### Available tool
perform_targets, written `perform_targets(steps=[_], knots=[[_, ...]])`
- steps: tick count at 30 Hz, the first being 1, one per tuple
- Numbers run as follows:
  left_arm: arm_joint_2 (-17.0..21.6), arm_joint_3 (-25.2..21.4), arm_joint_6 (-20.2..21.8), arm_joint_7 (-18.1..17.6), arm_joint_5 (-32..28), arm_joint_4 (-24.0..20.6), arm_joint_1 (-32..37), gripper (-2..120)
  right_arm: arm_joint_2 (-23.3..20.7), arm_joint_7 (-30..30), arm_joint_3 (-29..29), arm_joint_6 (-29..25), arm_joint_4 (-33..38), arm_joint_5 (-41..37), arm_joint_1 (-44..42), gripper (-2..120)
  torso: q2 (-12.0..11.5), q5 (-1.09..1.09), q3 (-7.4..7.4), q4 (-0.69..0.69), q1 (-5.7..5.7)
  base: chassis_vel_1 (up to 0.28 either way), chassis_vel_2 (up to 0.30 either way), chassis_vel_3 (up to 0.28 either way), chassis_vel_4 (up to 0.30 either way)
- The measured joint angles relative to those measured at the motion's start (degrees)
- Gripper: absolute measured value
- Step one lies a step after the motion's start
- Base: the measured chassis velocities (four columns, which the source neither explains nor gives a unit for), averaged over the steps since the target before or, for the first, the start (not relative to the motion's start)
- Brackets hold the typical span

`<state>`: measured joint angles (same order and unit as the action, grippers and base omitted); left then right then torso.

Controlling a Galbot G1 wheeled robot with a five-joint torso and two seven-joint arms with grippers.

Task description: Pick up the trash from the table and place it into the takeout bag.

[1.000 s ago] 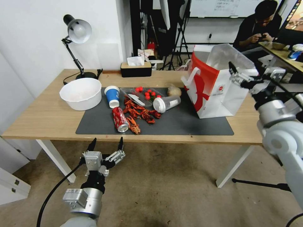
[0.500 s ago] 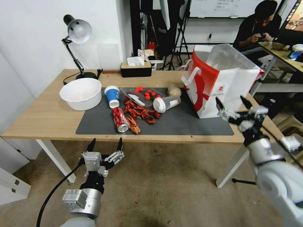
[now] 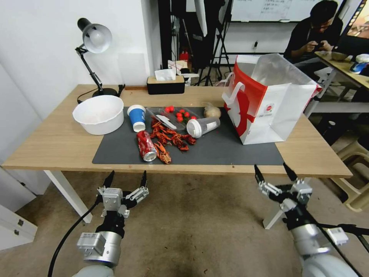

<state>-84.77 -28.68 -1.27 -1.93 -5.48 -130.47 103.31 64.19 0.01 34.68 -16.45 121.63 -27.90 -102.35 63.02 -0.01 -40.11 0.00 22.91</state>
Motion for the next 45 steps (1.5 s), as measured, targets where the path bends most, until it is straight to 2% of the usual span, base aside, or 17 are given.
perform_targets(steps=[11,21,25,26,28,33,38,43,45], knots=[[-0.5,0.3,-0.3,0.0,0.3,0.6,0.7,100,0.4,0.2,-1.0,0.6,-1.4,0.7,-0.1,100,0.0,0.01,0.0,0.0,0.0,0.0,0.0,0.0,0.0],[-0.8,0.3,-0.7,-0.2,0.3,0.8,0.7,100,-0.2,3.1,-2.0,5.6,0.4,2.9,1.3,100,0.0,0.01,0.0,0.0,0.0,0.0,0.0,0.0,0.0],[-0.8,0.2,-1.1,-0.2,0.3,0.9,0.7,100,-0.7,7.2,-5.9,11.1,2.5,5.0,6.1,100,0.0,0.01,0.0,-0.01,0.0,0.0,0.0,0.0,0.0],[-0.8,0.2,-1.1,-0.2,0.3,0.9,0.7,100,-0.7,7.2,-5.9,11.1,2.5,5.0,6.1,100,0.0,0.01,0.0,-0.01,0.0,0.0,0.0,0.0,0.0],[-0.9,0.2,-1.2,-0.3,0.3,0.9,0.7,100,-0.8,10.7,-9.0,14.8,3.8,6.0,9.8,100,0.0,0.0,0.0,0.0,0.0,0.0,0.0,0.0,0.0],[-0.9,0.1,-1.2,-0.3,0.3,0.9,0.7,100,-0.8,12.9,-11.9,17.9,4.5,5.8,13.6,100,0.0,0.0,0.0,0.0,0.0,0.0,0.0,0.0,0.0],[-0.8,-0.1,-1.2,-0.3,0.4,0.9,0.8,100,-1.6,17.1,-17.9,24.5,4.2,3.2,22.0,100,0.0,0.0,0.0,0.01,0.02,0.0,0.0,0.0,0.0],[-0.9,-0.3,-1.2,-0.3,0.4,0.9,0.8,100,-2.2,18.2,-20.2,26.1,2.6,1.0,25.9,100,0.0,0.0,0.0,-0.01,0.01,0.0,0.0,0.0,0.0],[-1.1,-0.3,-1.2,-0.3,0.4,1.0,0.7,100,-2.3,19.7,-22.7,27.1,0.5,-1.8,29.9,100,0.0,0.01,-0.01,0.0,0.01,0.0,0.0,0.0,0.0]])
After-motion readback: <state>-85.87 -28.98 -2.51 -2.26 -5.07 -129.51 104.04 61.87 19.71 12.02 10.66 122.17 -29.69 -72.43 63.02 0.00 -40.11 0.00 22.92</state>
